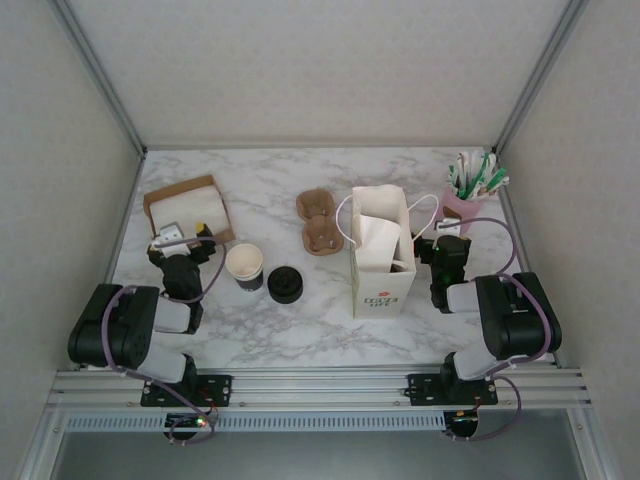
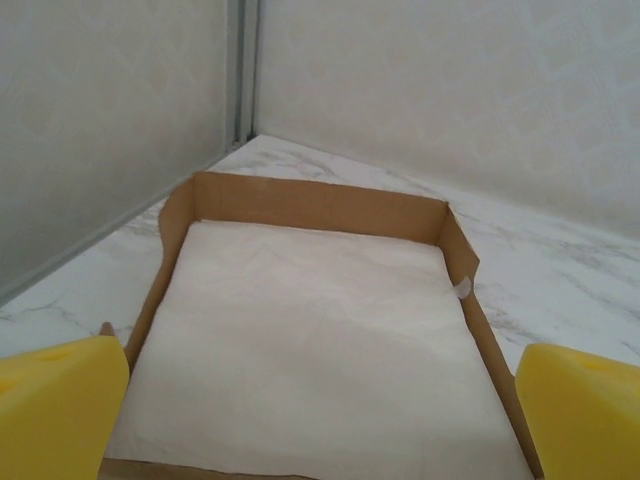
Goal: Pack the takeout coffee
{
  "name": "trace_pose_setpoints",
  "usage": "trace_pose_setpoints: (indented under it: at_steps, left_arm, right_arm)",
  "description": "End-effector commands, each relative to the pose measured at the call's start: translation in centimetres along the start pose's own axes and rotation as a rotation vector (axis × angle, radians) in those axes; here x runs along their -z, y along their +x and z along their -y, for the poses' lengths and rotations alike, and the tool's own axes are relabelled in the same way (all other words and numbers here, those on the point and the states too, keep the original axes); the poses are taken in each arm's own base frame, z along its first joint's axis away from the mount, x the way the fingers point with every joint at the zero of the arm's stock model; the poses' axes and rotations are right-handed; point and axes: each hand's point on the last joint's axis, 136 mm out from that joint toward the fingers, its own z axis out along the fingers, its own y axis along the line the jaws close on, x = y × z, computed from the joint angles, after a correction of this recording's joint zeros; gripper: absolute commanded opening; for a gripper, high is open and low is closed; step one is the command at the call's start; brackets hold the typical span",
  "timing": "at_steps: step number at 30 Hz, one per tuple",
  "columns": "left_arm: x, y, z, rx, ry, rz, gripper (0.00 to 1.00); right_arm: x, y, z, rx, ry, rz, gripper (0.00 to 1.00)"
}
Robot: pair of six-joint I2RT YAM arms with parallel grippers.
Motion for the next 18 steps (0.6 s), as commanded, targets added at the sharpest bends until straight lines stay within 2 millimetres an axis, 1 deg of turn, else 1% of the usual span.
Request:
trace_pose_setpoints:
  at_steps: [1, 8, 18]
  left_arm:
    - [-0.39, -0.51, 0.68, -0.013, 0.044, 0.022, 0.99]
    - [-0.85, -0.43, 0.73, -0.006, 0.051, 0.009, 0.99]
    - [-1.09, -0.31, 0.80, -0.002, 0.068, -0.004, 0.99]
  right_arm:
    - [-0.39, -1.16, -0.06, -0.001, -0.010, 0.026, 0.99]
    - [-0.66, -1.15, 0.32, -0.027, -0.019, 0.014, 0.99]
    - [-0.65, -1.18, 0.28, -0.027, -0.023, 0.014, 0.99]
